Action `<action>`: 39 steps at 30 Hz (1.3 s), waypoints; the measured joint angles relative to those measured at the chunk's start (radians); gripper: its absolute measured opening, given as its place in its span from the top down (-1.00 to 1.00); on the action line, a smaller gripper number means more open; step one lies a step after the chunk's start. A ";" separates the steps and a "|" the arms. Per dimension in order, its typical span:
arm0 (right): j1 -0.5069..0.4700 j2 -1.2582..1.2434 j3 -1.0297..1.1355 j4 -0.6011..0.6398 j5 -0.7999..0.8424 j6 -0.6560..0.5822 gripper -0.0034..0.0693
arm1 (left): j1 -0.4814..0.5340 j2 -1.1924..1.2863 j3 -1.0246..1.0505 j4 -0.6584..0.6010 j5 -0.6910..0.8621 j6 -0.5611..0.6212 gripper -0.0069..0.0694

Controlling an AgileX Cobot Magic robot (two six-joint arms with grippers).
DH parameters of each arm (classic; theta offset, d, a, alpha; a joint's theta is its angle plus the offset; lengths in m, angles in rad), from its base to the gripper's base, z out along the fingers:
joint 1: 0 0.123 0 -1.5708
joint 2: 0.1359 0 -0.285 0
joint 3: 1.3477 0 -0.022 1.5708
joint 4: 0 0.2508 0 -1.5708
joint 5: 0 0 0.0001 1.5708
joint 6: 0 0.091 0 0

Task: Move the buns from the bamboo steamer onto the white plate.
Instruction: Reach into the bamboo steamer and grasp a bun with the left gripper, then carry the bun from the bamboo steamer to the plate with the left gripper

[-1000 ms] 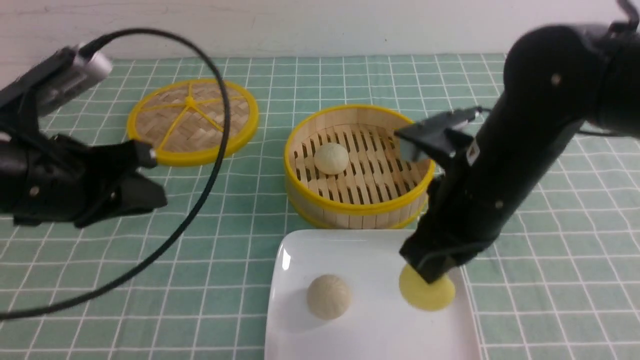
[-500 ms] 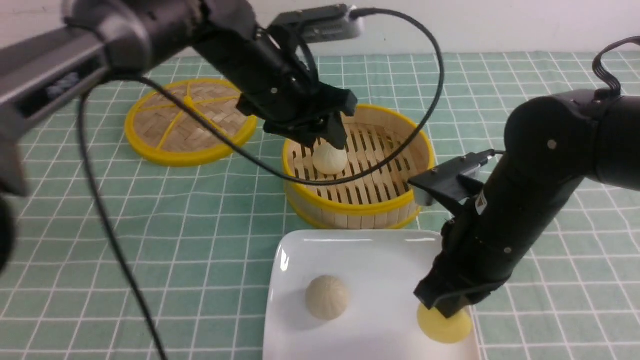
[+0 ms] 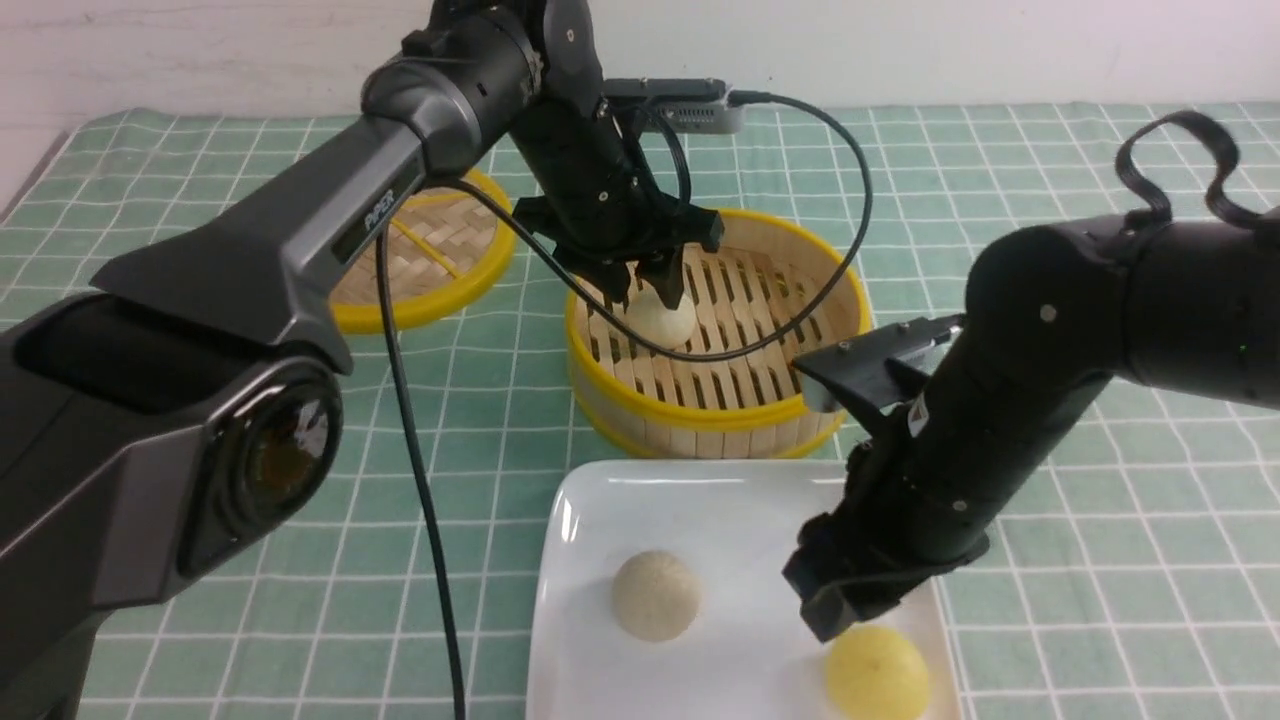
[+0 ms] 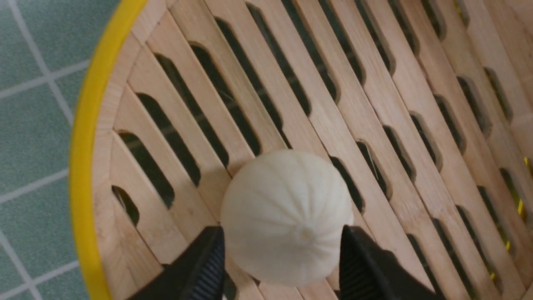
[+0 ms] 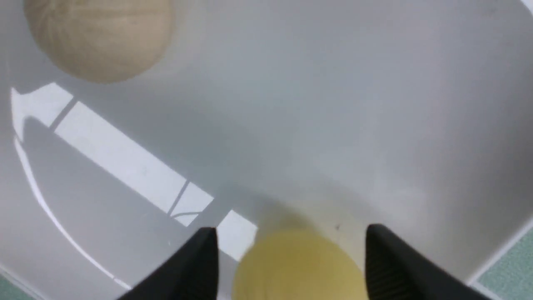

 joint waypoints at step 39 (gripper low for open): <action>0.000 -0.817 0.000 -0.111 0.376 -0.030 0.48 | -0.177 -0.492 0.413 -0.119 0.064 0.115 0.74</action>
